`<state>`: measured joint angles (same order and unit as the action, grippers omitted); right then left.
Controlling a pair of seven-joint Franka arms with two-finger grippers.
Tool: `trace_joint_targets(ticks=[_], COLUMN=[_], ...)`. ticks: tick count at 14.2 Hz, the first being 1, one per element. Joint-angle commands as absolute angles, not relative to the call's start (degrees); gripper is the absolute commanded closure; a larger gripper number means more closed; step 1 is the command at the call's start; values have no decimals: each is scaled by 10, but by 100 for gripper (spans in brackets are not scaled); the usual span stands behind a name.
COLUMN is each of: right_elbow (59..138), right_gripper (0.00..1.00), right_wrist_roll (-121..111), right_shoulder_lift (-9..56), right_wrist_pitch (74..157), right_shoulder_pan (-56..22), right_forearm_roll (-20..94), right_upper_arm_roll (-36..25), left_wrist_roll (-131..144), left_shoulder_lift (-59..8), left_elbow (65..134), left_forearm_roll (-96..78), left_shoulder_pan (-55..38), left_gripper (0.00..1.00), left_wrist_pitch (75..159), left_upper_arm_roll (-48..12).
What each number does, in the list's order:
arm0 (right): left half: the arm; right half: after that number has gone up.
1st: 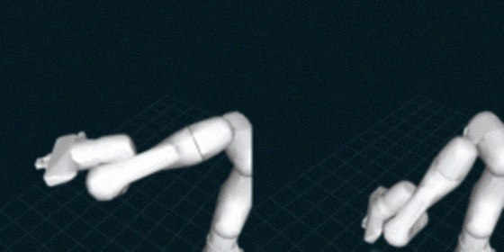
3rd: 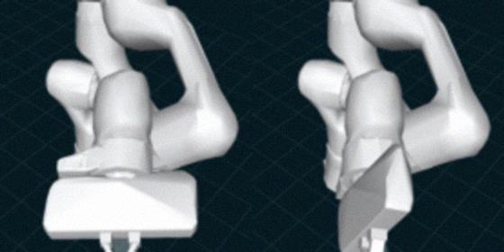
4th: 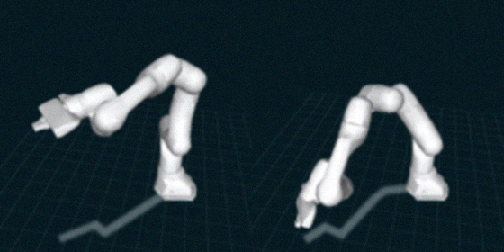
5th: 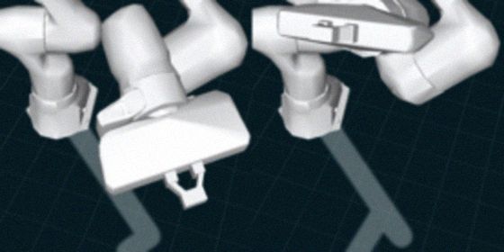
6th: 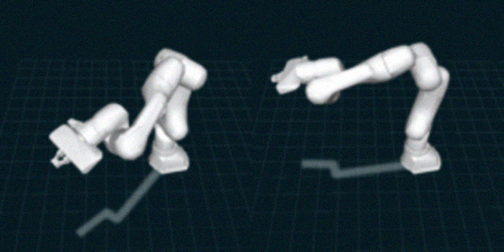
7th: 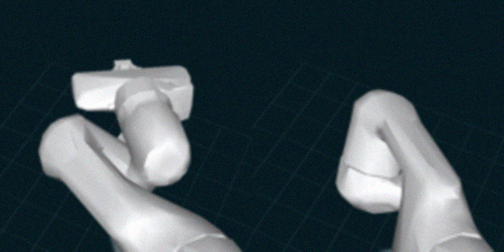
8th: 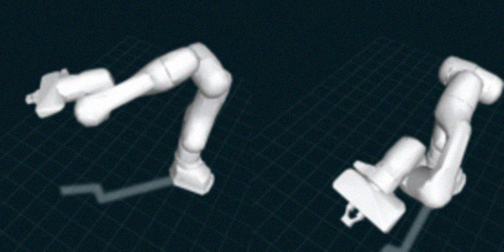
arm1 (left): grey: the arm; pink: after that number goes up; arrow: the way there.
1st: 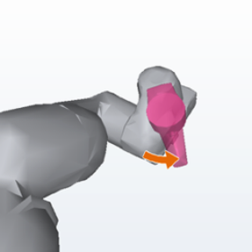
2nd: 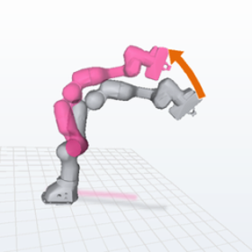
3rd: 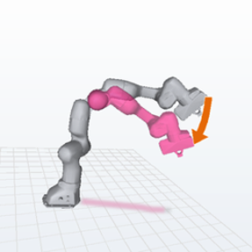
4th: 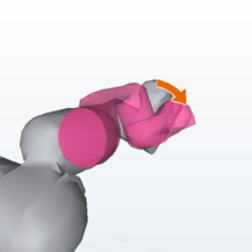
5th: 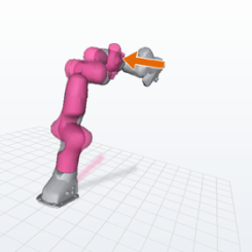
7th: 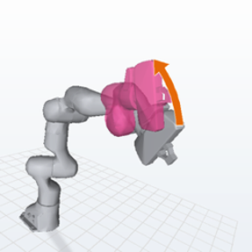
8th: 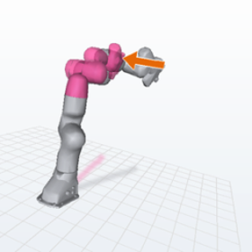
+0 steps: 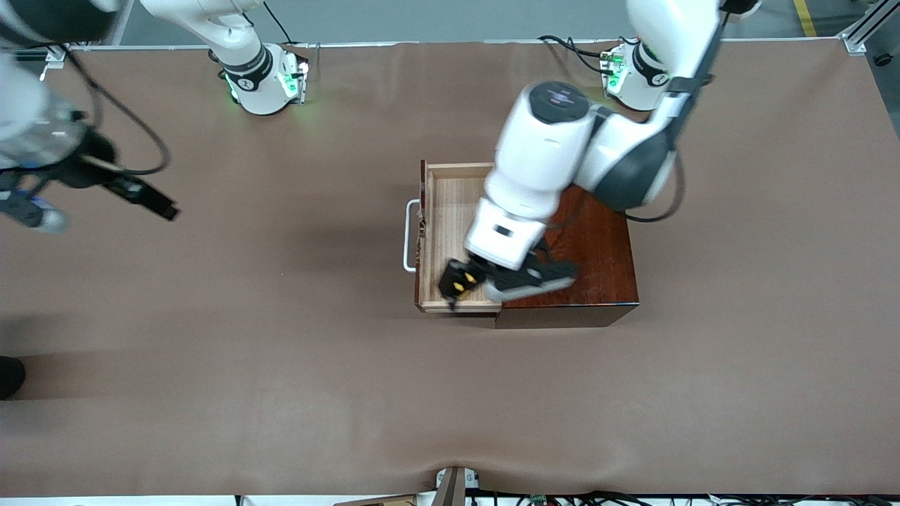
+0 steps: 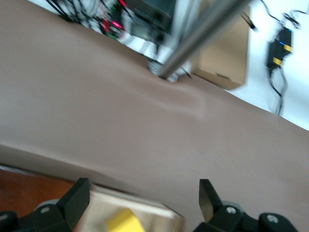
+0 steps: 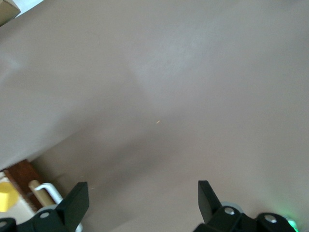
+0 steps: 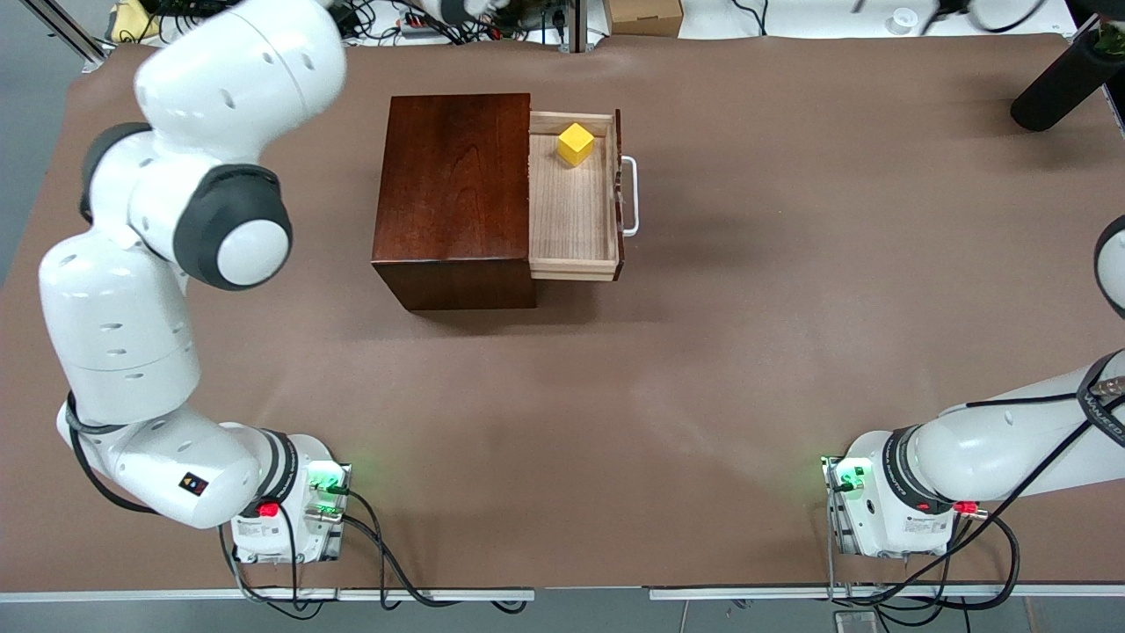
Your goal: Open drawer, take yellow block, close drawer
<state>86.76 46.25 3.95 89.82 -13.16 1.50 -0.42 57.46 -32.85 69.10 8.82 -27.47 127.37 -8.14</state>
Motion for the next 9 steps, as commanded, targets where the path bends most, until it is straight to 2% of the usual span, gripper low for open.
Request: trace_joint_targets(ticks=[1, 4, 9], right_elbow=[839, 792, 773], right_gripper=[0, 0, 0], right_wrist_roll=[610, 758, 950], right_shoulder_lift=[80, 142, 225], right_wrist_pitch=[899, 936, 1083], right_shoulder_pan=[-195, -271, -374], right_forearm_roll=[58, 87, 84], right_upper_arm_roll=[-10, -10, -11], left_wrist_roll=[537, 509, 317], left_shoulder_lift=[-305, -296, -264], left_elbow=[705, 707, 712], left_forearm_roll=[77, 78, 69], left_shoulder_pan=[-226, -188, -106], left_gripper=[0, 0, 0], left_wrist_pitch=[1250, 1205, 1112], left_upper_arm_roll=[-91, -91, -91])
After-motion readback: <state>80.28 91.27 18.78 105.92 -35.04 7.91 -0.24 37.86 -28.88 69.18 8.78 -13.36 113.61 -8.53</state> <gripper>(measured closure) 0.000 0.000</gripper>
